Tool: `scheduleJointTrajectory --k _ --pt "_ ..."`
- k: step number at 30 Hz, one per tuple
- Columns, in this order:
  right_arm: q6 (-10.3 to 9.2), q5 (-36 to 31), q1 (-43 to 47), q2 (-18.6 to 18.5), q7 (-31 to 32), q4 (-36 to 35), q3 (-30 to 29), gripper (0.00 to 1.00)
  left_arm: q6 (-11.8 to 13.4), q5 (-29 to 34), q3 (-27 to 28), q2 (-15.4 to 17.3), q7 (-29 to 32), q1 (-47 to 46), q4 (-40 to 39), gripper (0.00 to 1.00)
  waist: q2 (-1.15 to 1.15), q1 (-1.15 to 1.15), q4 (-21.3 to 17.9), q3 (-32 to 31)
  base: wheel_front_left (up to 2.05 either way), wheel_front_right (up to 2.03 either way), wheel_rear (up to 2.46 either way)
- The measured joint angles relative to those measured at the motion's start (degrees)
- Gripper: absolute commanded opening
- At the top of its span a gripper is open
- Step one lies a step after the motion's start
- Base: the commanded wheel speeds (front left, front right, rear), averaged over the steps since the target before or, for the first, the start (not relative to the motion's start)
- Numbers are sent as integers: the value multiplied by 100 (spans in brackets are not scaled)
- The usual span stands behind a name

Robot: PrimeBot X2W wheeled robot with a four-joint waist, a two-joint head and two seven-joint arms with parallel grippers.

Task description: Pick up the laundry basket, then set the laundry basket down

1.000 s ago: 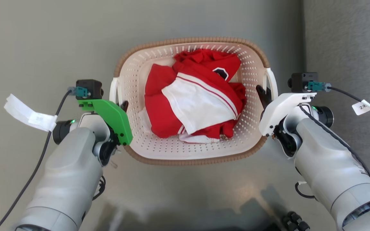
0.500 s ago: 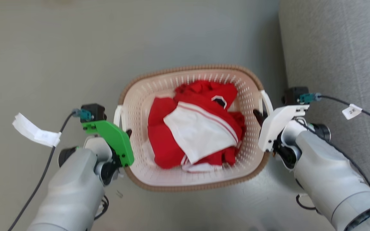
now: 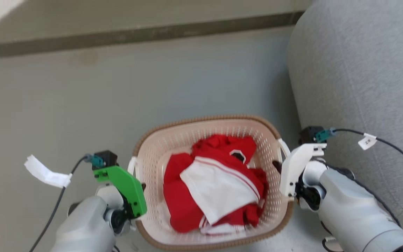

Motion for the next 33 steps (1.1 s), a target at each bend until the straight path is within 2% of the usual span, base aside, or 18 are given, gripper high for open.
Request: scheduleJointTrajectory --k 12,33 --pt "-4 275 148 2 520 42 83 0 0 -324 -76 1 487 172 107 0 0 0 -118 -765 0 0 0" --pt "-7 532 155 9 1213 161 249 0 0 -477 -260 -16 1072 171 324 0 0 0 -187 -1044 0 0 0"
